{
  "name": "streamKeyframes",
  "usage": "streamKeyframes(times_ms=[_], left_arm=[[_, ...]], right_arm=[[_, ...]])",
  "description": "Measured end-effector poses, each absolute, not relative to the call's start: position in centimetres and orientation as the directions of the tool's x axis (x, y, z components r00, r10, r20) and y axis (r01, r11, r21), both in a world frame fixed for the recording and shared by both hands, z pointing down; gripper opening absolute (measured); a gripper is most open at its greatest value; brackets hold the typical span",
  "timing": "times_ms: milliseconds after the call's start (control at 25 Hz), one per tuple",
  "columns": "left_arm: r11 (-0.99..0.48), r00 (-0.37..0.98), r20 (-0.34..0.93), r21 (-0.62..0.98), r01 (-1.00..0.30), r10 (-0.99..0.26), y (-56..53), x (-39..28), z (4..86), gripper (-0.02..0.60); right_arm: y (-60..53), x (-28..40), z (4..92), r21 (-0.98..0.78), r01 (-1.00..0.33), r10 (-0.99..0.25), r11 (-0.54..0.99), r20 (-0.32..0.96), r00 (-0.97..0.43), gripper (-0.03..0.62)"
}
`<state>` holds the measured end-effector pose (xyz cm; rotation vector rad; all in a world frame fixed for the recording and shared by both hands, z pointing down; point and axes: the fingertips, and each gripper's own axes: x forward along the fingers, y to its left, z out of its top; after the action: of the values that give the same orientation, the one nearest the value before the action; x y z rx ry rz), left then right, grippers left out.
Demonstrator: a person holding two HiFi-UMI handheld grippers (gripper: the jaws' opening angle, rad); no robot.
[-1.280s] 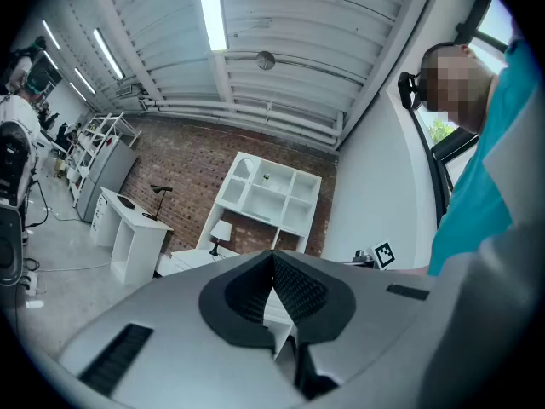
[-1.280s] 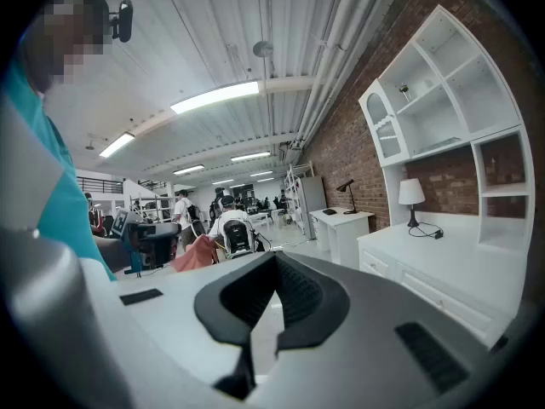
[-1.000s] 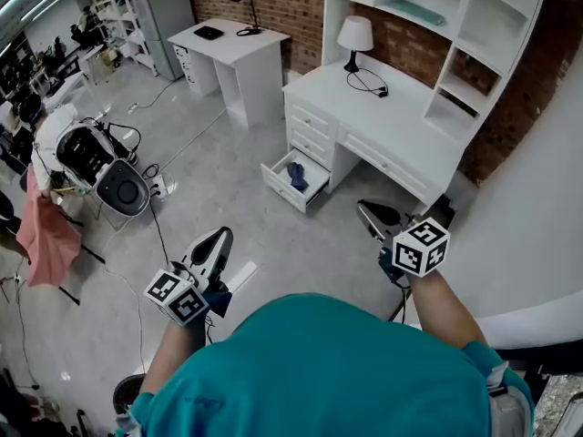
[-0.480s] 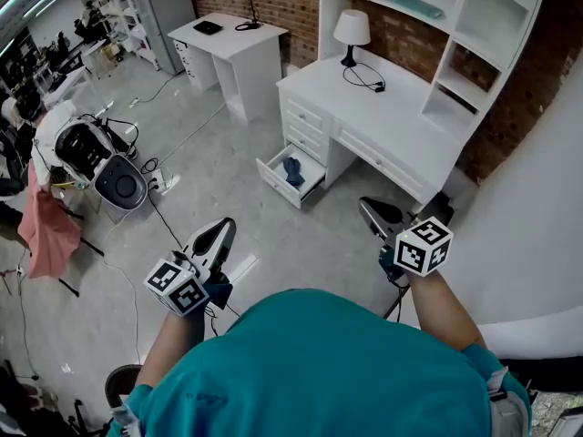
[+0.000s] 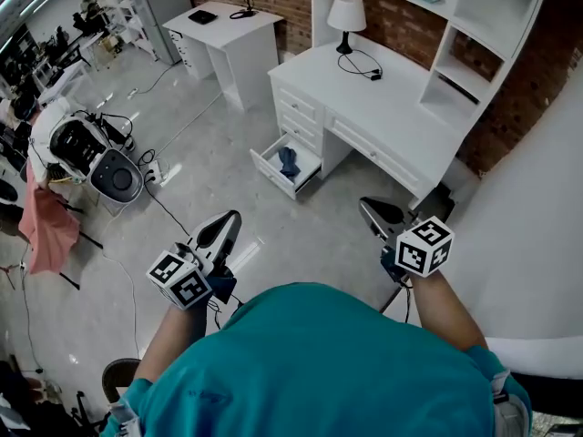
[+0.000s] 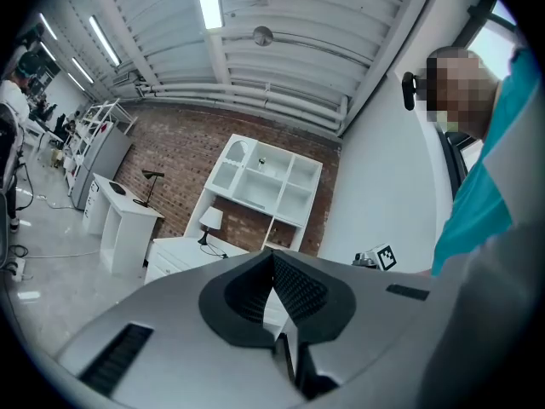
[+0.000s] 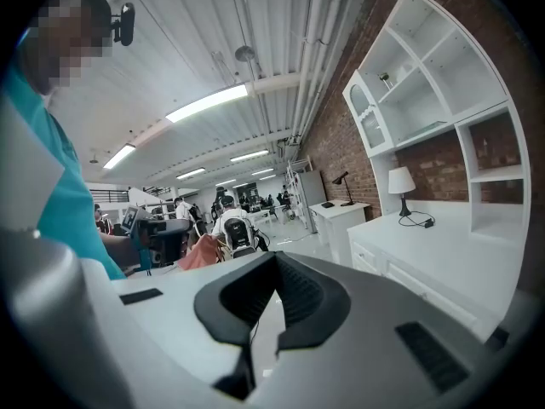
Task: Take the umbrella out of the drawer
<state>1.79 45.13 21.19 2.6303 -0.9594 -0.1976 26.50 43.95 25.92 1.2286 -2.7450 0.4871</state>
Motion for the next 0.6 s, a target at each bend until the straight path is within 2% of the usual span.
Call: streamKeyframes(times_ms=[320, 600], left_arm=[[-0.697, 0.757, 0.002, 0.388, -0.603, -0.654, 38.3, 0.5, 23.0, 0.008], [-0.744, 0.803, -0.007, 0.381, -0.549, -0.596, 25.3, -2.1, 25.2, 0.008]], right_arm=[[37.6, 25.0, 27.5, -0.256, -0.731, -0.689, 0.632, 0.247, -0.682, 0.018], [25.1, 22.1, 28.3, -0.254, -0.76, -0.726, 0.598, 0.231, -0.648, 0.018]])
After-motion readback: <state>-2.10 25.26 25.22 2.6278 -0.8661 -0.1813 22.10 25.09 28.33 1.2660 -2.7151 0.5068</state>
